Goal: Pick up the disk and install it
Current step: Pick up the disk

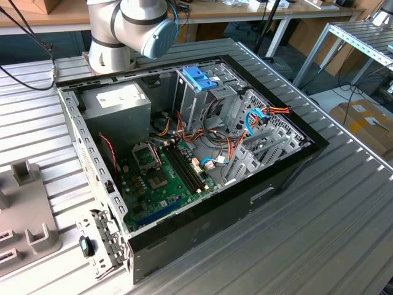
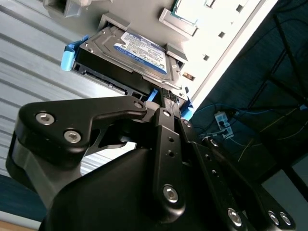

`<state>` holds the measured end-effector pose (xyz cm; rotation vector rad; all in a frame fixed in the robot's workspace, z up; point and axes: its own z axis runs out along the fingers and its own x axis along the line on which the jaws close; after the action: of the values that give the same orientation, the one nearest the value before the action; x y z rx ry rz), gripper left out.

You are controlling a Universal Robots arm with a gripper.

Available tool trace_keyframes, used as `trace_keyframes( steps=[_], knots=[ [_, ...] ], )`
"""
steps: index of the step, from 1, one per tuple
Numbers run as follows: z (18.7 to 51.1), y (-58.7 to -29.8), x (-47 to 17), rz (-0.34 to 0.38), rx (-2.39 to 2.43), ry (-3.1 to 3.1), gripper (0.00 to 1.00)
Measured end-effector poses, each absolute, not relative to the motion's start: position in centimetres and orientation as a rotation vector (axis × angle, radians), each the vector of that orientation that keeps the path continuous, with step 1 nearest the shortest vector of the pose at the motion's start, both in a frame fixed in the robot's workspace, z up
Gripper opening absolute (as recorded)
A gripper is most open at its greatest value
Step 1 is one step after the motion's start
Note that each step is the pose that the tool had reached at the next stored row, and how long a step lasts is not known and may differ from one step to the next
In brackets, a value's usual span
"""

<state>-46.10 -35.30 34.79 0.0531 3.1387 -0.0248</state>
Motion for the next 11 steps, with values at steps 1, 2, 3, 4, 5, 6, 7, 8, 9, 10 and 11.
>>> trace_keyframes(
  steps=[1,2,3,4,5,6,7,8,9,10,11],
  knots=[
    [34.79,-35.30,-46.10,-0.025,0.029,3.139,0.11],
    [34.79,-35.30,-46.10,-0.025,0.012,3.139,0.11],
    [34.79,-35.30,-46.10,-0.025,-0.025,3.139,0.11],
    [34.79,-35.30,-46.10,-0.025,-0.058,3.138,0.11],
    [34.79,-35.30,-46.10,-0.025,-0.086,3.137,0.11],
    [34.79,-35.30,-46.10,-0.025,-0.111,3.136,0.11],
    [34.79,-35.30,-46.10,-0.025,-0.133,3.135,0.11],
    [34.79,-35.30,-46.10,-0.025,-0.153,3.134,0.11],
    [34.79,-35.30,-46.10,-0.025,-0.185,3.132,0.11],
    [34.79,-35.30,-46.10,-0.024,-0.211,3.130,0.11],
    [34.79,-35.30,-46.10,-0.024,-0.232,3.128,0.11]
  ],
)
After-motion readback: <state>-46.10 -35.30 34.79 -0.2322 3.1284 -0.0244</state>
